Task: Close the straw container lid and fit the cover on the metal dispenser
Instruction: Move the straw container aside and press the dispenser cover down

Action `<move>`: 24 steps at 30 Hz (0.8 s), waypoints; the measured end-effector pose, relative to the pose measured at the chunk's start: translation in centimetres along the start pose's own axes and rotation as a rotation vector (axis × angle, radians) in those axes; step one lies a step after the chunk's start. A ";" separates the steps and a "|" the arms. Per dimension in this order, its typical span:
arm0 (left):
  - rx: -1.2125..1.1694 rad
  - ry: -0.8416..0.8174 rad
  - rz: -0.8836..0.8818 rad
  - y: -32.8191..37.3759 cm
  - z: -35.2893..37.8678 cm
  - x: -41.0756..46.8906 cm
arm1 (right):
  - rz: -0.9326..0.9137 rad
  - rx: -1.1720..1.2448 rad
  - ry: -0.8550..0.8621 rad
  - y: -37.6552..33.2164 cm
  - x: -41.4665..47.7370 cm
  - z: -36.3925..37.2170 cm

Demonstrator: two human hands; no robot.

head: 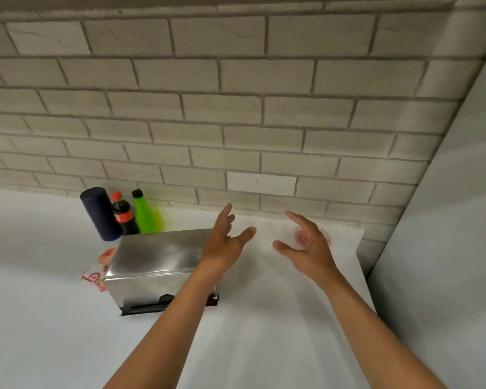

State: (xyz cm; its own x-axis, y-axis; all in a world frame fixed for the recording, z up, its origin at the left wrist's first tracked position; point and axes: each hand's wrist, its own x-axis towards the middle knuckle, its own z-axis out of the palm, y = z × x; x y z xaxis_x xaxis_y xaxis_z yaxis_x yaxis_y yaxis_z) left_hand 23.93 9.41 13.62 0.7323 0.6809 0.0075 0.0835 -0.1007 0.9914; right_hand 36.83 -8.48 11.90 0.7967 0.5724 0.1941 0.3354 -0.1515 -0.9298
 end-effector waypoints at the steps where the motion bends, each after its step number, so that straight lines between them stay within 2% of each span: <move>1: 0.077 0.029 0.020 0.1 -1.7 -0.4 | -0.026 -0.048 -0.037 -0.6 -0.2 0.9; 8: 0.684 0.179 0.193 -1.4 -13.6 -3.9 | -0.046 -0.145 -0.296 -3.3 -2.4 7.8; 14: 0.936 0.168 0.248 -4.1 -21.3 -5.7 | -0.021 -0.348 -0.482 -5.2 -3.2 14.0; 18: 0.963 0.098 0.240 -6.1 -24.2 -5.7 | -0.029 -0.450 -0.477 -5.8 -3.3 17.0; 24: 0.752 -0.046 0.155 -8.9 -25.9 -4.3 | 0.077 -0.515 -0.429 -5.6 -2.6 19.3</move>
State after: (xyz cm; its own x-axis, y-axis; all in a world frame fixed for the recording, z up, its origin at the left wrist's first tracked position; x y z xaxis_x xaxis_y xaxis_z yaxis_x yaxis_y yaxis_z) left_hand 2.53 26.22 8.13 0.7993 0.5895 0.1171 0.4025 -0.6697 0.6241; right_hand 23.21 6.45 10.60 0.5936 0.7976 -0.1069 0.5670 -0.5088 -0.6478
